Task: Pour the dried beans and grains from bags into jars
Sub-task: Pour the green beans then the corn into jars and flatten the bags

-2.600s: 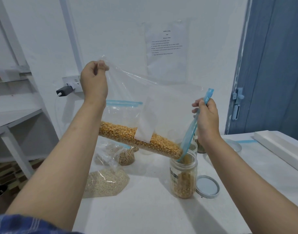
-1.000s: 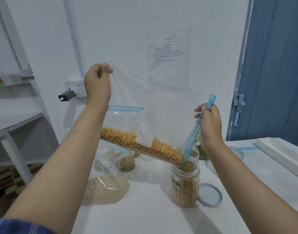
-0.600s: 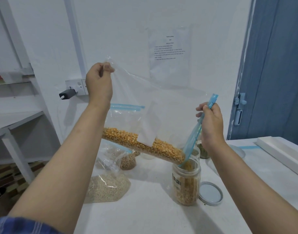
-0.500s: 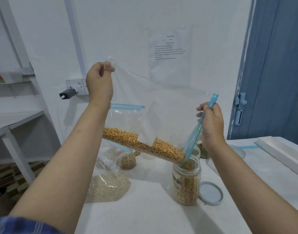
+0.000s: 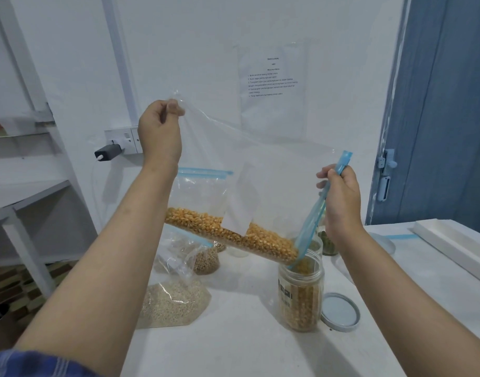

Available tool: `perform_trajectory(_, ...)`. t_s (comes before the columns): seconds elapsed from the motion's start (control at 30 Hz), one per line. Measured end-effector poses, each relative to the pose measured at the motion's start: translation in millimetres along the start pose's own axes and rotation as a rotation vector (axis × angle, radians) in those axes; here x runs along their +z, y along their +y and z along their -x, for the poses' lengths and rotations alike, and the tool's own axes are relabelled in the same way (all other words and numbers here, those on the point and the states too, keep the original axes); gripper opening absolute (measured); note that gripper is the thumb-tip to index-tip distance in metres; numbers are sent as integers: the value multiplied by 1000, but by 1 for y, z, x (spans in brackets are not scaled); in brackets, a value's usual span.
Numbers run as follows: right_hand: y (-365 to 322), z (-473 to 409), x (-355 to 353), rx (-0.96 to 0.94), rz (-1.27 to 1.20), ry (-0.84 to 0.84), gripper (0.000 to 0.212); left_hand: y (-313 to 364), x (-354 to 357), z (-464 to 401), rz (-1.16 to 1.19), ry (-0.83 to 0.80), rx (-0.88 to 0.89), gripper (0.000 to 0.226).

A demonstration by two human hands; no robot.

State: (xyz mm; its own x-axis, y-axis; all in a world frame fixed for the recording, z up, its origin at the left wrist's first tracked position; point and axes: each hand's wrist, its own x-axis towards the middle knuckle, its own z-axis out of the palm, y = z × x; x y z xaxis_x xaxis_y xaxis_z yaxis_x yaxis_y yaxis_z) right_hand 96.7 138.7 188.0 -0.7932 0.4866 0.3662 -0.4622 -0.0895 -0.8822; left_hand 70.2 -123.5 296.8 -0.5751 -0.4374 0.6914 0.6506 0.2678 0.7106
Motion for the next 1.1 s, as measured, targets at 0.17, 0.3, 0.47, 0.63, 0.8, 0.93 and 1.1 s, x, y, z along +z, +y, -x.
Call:
perform_trajectory(0.17,0,-1,1,1,-5,0,21,1,0,0,7,-1,-7,28)
perform_trajectory(0.3,-1,-1,0,-1,1,-2,21,1,0,-1,4,5,-7,29)
perform_trajectory(0.47,-2,0,0,-3,1,0,19,3,0,0,-3,-8,-6,28)
perform_trajectory(0.63,-3,0,-1,-4,-1,3,18,7,-1,0,4,-12,-8,28)
perform_trajectory(0.8,-5,1,-3,-7,-6,0,18,10,-2,2,-17,-14,-3,29)
perform_trajectory(0.93,-5,1,-3,-6,-10,0,18,10,-3,2,-17,-14,-6,28)
perform_trajectory(1.1,-5,0,-4,-3,-1,1,18,10,-2,3,-15,-11,-4,29)
